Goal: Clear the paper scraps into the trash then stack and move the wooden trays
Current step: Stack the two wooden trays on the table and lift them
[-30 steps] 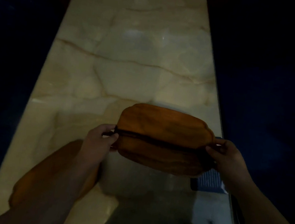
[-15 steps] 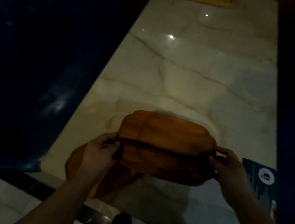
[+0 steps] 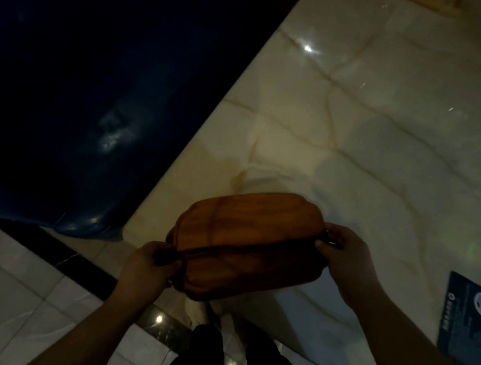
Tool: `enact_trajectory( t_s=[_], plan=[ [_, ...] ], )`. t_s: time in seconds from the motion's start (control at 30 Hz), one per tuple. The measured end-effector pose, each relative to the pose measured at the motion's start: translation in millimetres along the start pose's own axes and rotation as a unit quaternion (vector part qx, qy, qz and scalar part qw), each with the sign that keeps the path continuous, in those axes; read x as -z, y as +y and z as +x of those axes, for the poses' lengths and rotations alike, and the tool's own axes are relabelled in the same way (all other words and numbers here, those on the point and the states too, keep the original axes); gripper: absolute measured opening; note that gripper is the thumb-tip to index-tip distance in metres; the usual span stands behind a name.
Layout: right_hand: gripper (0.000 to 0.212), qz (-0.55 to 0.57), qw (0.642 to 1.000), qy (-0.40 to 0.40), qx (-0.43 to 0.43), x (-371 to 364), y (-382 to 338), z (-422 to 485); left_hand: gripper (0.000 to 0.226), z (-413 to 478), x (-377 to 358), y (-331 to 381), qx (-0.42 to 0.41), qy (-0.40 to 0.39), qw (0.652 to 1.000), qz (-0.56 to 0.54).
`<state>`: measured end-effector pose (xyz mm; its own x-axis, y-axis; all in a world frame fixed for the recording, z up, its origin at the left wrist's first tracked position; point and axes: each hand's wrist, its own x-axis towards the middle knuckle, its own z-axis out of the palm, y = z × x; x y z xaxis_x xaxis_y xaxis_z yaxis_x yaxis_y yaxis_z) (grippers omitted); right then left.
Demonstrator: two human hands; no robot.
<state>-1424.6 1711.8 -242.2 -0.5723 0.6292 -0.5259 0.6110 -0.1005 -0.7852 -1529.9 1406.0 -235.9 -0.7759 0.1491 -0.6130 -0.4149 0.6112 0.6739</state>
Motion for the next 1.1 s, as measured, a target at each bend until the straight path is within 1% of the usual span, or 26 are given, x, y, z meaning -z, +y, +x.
enact_trajectory(
  t_s=[0.07, 0.17, 0.23, 0.33, 0.47, 0.53, 0.6, 0.67, 0.9, 1.03, 1.1],
  plan=[
    [0.037, -0.034, 0.999, -0.010, 0.011, -9.6, -1.9, 1.6, 0.027, 0.5, 4.5, -10.1, 0.025, -0.005, 1.000, 0.003],
    [0.034, -0.103, 0.994, -0.028, 0.036, -20.0, -3.7, 2.7, 0.027, 0.7, 8.5, -19.5, 0.047, 0.001, 0.999, -0.009],
    [0.038, -0.136, 0.989, -0.046, 0.045, -25.2, -4.1, 3.0, 0.028, 0.9, 10.4, -23.3, 0.055, 0.009, 0.998, -0.020],
    [0.043, -0.157, 0.984, -0.066, 0.047, -28.4, -5.2, 2.5, 0.029, 2.0, 11.3, -26.5, 0.053, 0.010, 0.999, -0.008],
    [0.046, -0.195, 0.976, -0.071, 0.058, -29.4, -9.5, 2.6, 0.026, 3.9, 9.2, -24.8, 0.038, 0.006, 0.999, 0.021],
    [0.049, -0.246, 0.963, -0.074, 0.078, -28.6, -10.4, 5.2, 0.024, 4.1, 6.6, -24.2, 0.030, -0.005, 0.999, 0.039],
    [0.053, -0.312, 0.942, -0.073, 0.103, -27.3, -10.7, 8.9, 0.020, 3.6, 4.1, -25.6, 0.017, -0.012, 0.998, 0.055],
    [0.056, -0.350, 0.926, -0.079, 0.120, -27.5, -9.8, 11.8, 0.018, 3.7, 2.3, -28.2, 0.007, -0.010, 0.998, 0.063],
    [0.058, -0.376, 0.914, -0.099, 0.115, -30.3, -11.6, 16.7, 0.018, 7.4, 1.7, -26.3, 0.014, -0.020, 0.998, 0.062],
    [0.056, -0.400, 0.908, -0.067, 0.101, -29.0, -10.9, 16.4, 0.023, 13.3, 5.7, -20.1, 0.029, -0.050, 0.997, 0.056],
    [0.058, -0.394, 0.912, -0.067, 0.091, -29.0, -10.2, 16.4, 0.027, 18.1, 7.8, -18.6, 0.037, -0.049, 0.997, 0.038]
  ],
)
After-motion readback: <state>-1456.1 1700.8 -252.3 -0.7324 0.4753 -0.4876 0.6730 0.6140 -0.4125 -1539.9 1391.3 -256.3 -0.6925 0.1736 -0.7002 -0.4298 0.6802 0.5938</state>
